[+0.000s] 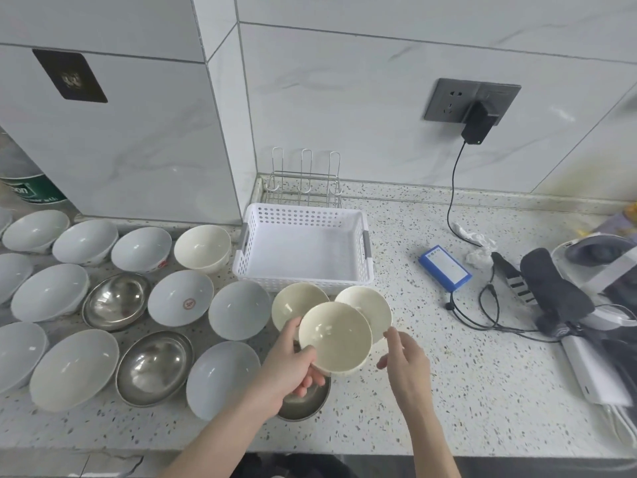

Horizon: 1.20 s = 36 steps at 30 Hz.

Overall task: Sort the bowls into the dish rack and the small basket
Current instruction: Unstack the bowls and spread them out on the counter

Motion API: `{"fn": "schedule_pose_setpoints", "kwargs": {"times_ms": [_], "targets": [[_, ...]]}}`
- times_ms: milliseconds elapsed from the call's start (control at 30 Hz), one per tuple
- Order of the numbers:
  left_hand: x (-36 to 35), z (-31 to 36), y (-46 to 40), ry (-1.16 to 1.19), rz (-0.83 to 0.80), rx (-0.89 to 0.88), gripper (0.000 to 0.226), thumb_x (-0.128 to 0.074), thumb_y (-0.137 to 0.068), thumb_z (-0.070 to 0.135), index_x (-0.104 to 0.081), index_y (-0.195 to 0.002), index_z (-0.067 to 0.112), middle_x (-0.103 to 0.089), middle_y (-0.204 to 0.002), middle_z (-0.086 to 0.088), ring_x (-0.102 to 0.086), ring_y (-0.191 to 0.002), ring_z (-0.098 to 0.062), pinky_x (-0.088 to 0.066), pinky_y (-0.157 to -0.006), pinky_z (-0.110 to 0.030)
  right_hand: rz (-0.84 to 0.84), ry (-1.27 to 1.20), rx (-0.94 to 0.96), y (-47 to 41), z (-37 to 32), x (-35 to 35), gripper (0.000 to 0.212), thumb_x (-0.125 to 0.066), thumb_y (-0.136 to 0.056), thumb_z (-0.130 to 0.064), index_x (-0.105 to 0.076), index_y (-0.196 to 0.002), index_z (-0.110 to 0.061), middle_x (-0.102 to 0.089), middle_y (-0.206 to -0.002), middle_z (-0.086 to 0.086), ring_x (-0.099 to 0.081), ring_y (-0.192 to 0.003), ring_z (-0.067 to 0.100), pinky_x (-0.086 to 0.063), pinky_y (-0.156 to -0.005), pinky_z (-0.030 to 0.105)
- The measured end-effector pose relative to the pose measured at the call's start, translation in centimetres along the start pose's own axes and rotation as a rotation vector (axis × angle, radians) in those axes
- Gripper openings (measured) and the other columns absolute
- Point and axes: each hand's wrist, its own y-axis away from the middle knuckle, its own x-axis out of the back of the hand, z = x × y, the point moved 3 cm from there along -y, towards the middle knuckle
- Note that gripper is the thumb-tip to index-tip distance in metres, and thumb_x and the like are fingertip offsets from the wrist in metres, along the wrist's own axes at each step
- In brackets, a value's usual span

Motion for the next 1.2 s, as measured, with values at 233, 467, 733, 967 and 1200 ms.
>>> {"fn": "schedule_pose_setpoints", "kwargs": {"times_ms": [233,467,733,967,1200], "targets": [[-3.8,-1.1,0.6,-0.166,-0.142,-0.018,0.061,-0.042,-0.091,0.012,-0.027,-0.138,0.048,-0.071,-0.064,-0.005,-0.059,-0.047,-0.009,-0.04,-0.043,-0.022,-0.237,0.03,0.057,1.9,2.1,1.8,0.013,-0.054,-0.092,-0.021,-0.067,-0.092,-0.022,-0.05,-0.046,-0.006,-0.038,-0.041,0.003,-0.032,-0.046,0.018],[-5.7,-2.2,0.7,-0.4,-0.264,-0.043,0.067,-0.052,-0.088,0.03,-0.017,-0.14,0.053,-0.073,-0.077,0.008,-0.061,-0.048,0.0,-0.042,-0.043,-0.016,-0.199,0.157,0.03,1.9,4.9,3.2,0.022,-0.049,-0.088,-0.005,-0.064,-0.089,-0.022,-0.034,-0.045,-0.009,-0.028,-0.042,0.007,-0.025,-0.041,0.016],[-5.7,-2.8,-0.1,-0.762,-0.138,-0.149,0.104,-0.07,-0.076,0.044,-0.001,-0.154,0.035,-0.066,-0.111,0.003,-0.067,-0.095,-0.016,-0.048,-0.069,-0.022,-0.256,0.232,0.025,1.7,6.2,2.8,0.027,-0.049,-0.089,-0.009,-0.06,-0.107,-0.025,-0.039,-0.048,-0.006,-0.032,-0.042,0.008,-0.028,-0.044,0.017],[-5.8,-2.4,0.3,-0.812,-0.162,-0.159,0.106,-0.078,-0.073,0.032,-0.007,-0.152,0.039,-0.07,-0.104,-0.004,-0.065,-0.102,-0.023,-0.055,-0.087,-0.039,-0.261,0.238,0.001,1.3,6.5,2.3,0.029,-0.049,-0.089,-0.009,-0.057,-0.109,-0.027,-0.046,-0.054,-0.002,-0.04,-0.05,0.011,-0.033,-0.047,0.02],[-5.8,-2.2,0.5,-0.937,-0.12,-0.191,0.098,-0.072,-0.078,0.031,-0.007,-0.153,0.033,-0.07,-0.105,-0.009,-0.066,-0.102,-0.028,-0.056,-0.084,-0.041,-0.306,0.241,-0.018,1.4,6.3,2.1,0.03,-0.05,-0.088,-0.009,-0.054,-0.109,-0.031,-0.041,-0.049,-0.008,-0.037,-0.046,0.007,-0.032,-0.047,0.019]]}}
